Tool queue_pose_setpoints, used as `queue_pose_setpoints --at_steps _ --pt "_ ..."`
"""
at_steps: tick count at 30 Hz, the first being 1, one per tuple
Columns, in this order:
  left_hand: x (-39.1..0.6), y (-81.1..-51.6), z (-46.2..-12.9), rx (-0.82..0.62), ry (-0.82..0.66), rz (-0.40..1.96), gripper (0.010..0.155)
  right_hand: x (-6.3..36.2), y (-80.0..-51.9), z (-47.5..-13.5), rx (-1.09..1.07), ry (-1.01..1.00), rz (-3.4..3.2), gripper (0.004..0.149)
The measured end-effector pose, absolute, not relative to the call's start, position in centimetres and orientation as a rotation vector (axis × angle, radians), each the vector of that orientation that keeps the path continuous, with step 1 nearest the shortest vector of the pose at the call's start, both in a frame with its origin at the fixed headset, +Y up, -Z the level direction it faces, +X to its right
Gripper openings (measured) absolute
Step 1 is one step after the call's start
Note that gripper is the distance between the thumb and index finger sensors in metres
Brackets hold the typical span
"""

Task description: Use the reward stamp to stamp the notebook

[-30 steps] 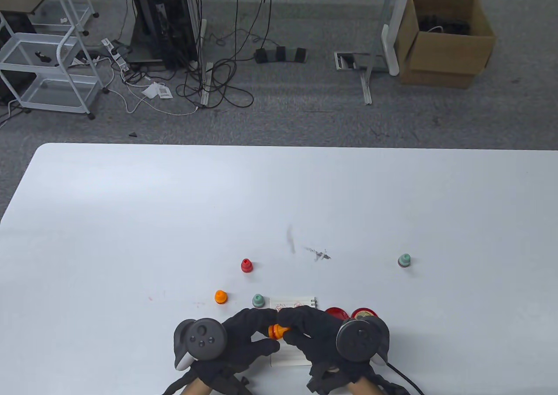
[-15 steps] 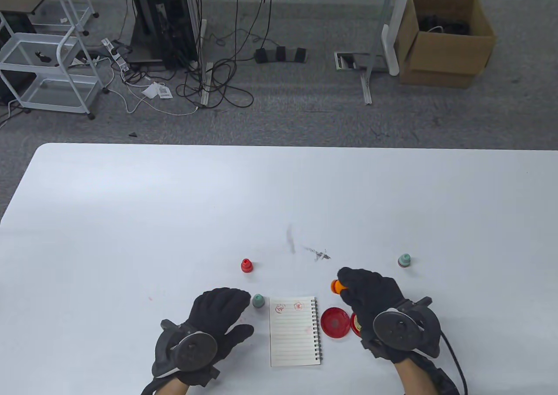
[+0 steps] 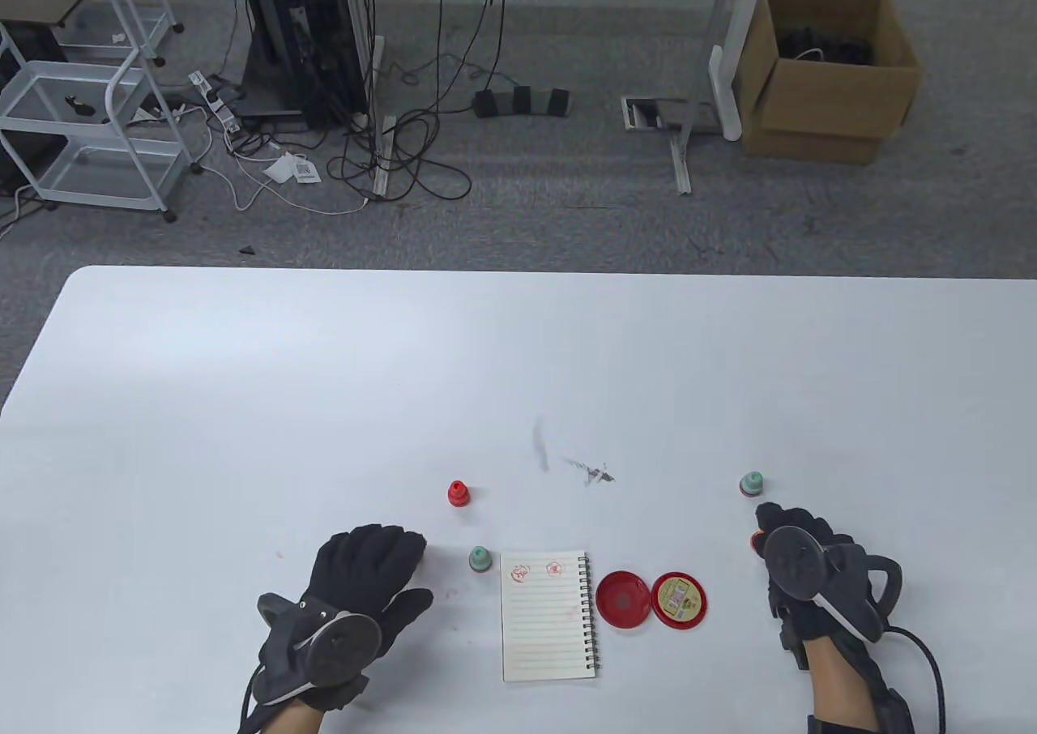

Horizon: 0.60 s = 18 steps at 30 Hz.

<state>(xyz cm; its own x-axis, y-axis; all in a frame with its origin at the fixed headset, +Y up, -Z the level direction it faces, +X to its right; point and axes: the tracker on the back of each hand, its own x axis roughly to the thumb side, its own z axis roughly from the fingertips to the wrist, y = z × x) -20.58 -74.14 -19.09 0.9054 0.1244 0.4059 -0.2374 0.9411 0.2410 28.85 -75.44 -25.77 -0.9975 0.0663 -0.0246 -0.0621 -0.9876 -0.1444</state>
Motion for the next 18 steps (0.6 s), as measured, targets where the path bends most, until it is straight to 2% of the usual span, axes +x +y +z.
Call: queue_pose_setpoints --at_steps 7,18 --pt "-20.3 -74.1 -19.0 0.291 -0.407 0.163 0.065 29.3 -77.0 -26.8 -0.121 -0.074 3.14 0.049" --pt "-20.2 -74.1 -19.2 0.261 -0.403 0.143 0.065 29.3 -77.1 -26.8 -0.155 -0.057 3.115 0.048"
